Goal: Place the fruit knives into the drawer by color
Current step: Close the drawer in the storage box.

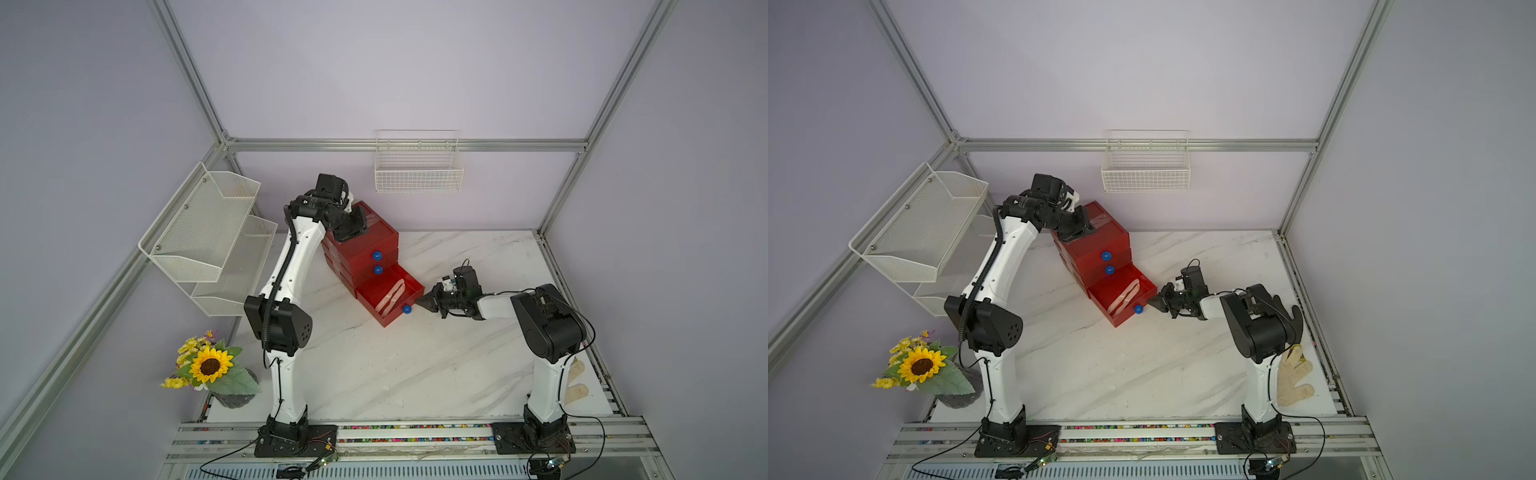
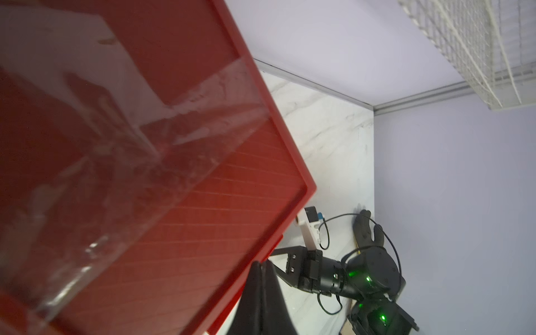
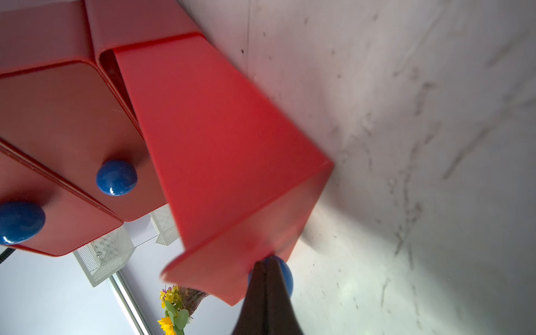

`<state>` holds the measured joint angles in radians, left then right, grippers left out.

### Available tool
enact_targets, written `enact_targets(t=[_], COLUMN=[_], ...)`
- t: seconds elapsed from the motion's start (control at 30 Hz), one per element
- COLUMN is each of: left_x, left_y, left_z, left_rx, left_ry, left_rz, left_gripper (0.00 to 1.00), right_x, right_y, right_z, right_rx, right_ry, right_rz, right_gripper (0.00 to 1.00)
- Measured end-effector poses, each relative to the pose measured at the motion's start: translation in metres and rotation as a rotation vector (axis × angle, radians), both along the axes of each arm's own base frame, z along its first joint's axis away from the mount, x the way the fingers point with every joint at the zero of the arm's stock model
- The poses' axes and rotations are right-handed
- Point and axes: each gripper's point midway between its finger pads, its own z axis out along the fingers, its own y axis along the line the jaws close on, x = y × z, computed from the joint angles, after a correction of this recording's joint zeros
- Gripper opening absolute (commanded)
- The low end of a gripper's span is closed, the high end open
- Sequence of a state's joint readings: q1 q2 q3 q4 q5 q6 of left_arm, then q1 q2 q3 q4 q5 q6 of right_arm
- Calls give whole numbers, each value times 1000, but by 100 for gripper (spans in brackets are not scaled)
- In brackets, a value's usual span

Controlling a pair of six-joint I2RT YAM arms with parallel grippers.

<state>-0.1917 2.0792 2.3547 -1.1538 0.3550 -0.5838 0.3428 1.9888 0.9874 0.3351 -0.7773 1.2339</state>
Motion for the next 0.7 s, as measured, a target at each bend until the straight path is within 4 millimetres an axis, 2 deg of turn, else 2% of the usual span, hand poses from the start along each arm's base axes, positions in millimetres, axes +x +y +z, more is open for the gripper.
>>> enact_targets(t=[0.07, 0.17, 0.23, 0.53, 0.7], left_x=[7, 13, 21, 18, 18], left_y=[7, 5, 1, -1, -4], left_z=[-13, -40, -39, -44, -45], left_rx=[9, 14, -6, -17, -30], left_ry=[27, 86, 62, 53, 44], left_rz=[24, 28, 25, 17, 7], left_gripper=[0, 0, 0, 0, 0], right_x=[-1, -2, -3, 0, 11], right_y=[0, 1, 2, 9, 29], right_z=[0, 1, 2, 0, -5], right_rx=[3, 8, 13, 69, 114], right_ry=[2, 3, 6, 34, 63], right_rz=[4, 11, 16, 16, 40], right_gripper=[0, 0, 0, 0, 0])
